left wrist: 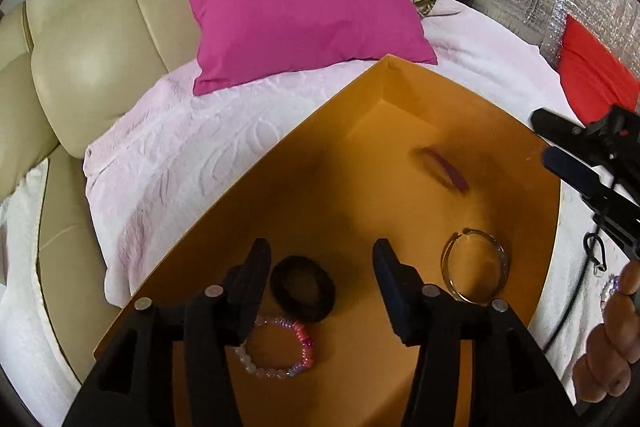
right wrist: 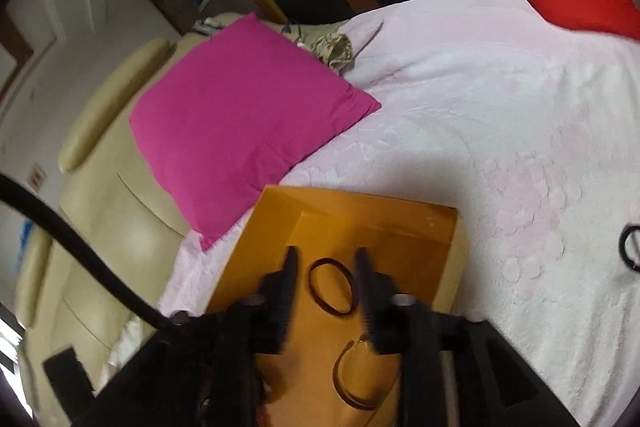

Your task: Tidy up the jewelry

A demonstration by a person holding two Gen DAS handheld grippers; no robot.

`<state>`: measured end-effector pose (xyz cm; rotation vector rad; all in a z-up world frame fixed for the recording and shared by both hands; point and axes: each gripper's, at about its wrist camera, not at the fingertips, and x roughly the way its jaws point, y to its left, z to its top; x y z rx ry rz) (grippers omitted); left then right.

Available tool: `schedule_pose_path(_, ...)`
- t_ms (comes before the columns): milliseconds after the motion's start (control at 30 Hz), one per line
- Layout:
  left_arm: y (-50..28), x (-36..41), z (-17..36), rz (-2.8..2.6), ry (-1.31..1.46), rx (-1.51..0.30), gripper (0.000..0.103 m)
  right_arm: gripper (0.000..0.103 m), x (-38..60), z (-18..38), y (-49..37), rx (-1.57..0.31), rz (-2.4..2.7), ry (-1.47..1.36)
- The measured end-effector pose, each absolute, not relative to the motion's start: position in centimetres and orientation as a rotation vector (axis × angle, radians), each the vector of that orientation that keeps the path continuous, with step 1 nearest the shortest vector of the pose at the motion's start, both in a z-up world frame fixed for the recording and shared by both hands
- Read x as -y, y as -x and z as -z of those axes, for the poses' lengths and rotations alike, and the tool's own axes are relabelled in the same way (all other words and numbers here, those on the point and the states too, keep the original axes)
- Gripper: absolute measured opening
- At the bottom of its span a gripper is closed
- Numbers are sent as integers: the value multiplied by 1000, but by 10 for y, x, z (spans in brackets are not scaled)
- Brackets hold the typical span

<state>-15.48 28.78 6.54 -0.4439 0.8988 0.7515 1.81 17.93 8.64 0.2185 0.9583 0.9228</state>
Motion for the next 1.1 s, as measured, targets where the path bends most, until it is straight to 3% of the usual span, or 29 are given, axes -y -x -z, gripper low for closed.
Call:
schedule_pose_path(300,139,-254,-86,-775,334,-816,55,42,-97,-100,-15,-887,-835,-211)
schedule_pose_path(600,108,-172,-108,-683,138,-689,65,42,49,-113,-11,-857,-698,-235)
schedule_pose_path(1100,43,-76,-82,-394,101,-792,65,45,257,-69,-33,-891,-372,-492)
